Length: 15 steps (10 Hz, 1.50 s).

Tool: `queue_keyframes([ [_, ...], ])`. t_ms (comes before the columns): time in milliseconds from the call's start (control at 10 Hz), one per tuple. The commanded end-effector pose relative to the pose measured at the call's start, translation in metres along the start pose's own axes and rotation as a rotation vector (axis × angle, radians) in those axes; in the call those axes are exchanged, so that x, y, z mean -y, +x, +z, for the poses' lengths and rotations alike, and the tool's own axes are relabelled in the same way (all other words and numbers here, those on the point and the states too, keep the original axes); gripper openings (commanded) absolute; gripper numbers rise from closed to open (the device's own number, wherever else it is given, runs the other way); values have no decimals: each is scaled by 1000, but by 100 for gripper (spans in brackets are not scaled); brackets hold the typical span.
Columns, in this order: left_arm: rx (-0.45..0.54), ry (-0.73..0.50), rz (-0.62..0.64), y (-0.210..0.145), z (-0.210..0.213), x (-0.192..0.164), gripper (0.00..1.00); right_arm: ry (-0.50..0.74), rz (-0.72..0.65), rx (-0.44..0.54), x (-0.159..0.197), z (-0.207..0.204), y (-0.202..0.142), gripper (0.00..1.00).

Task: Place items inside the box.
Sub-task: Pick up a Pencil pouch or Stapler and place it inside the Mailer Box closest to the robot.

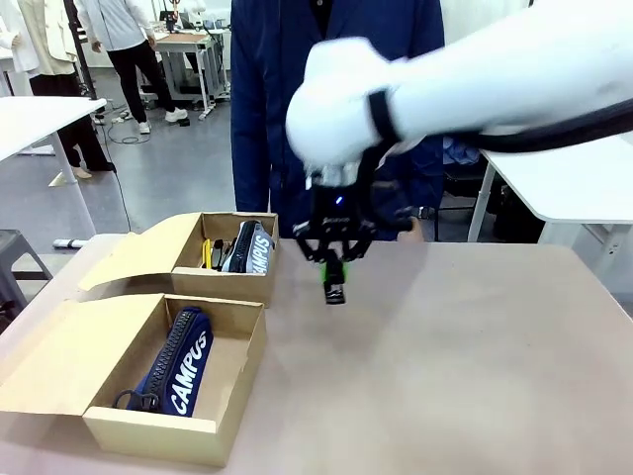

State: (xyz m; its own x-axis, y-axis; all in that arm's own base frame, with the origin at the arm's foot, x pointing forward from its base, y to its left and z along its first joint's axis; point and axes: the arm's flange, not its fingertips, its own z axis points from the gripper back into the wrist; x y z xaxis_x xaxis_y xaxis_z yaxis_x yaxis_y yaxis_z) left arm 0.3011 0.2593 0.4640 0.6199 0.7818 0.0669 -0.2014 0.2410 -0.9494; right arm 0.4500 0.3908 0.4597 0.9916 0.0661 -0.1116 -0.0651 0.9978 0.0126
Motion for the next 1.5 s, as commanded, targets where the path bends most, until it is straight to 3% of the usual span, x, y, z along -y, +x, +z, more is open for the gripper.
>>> queue_keyframes([
  [0, -1, -14, 2, -1, 1, 0, 100, 24, -144, -35, 58, 46, -103, 0],
  [200, -1, -14, 2, -1, 1, 0, 100, 89, -160, -31, 115, 58, -161, 0],
  [400, -1, -14, 2, -1, 1, 0, 100, 183, -194, -19, 181, 55, -184, 0],
  [500, -1, -14, 2, -1, 1, 0, 100, 237, -242, -44, 195, 45, -187, 0],
  [700, -1, -14, 2, -1, 1, 0, 100, 348, -200, 7, 165, 25, -193, 0],
  [800, -1, -14, 2, -1, 1, 0, 100, 207, -249, -43, 198, 48, -194, 0],
  [900, -1, -14, 2, -1, 1, 0, 100, 267, -248, -35, 196, 37, -194, 32],
  [1000, -1, -14, 2, -1, 1, 0, 100, 374, -346, -152, 191, 24, -150, 32],
  [1100, -1, -14, 2, -1, 1, 0, 100, 428, -248, -148, 147, 17, -118, 32],
  [1300, -1, -14, 2, -1, 1, 0, 100, 496, -287, -106, 64, 18, -96, 32],
  [1400, -1, -14, 2, -1, 1, 0, 100, 507, -222, -137, 33, 15, -96, 32],
])
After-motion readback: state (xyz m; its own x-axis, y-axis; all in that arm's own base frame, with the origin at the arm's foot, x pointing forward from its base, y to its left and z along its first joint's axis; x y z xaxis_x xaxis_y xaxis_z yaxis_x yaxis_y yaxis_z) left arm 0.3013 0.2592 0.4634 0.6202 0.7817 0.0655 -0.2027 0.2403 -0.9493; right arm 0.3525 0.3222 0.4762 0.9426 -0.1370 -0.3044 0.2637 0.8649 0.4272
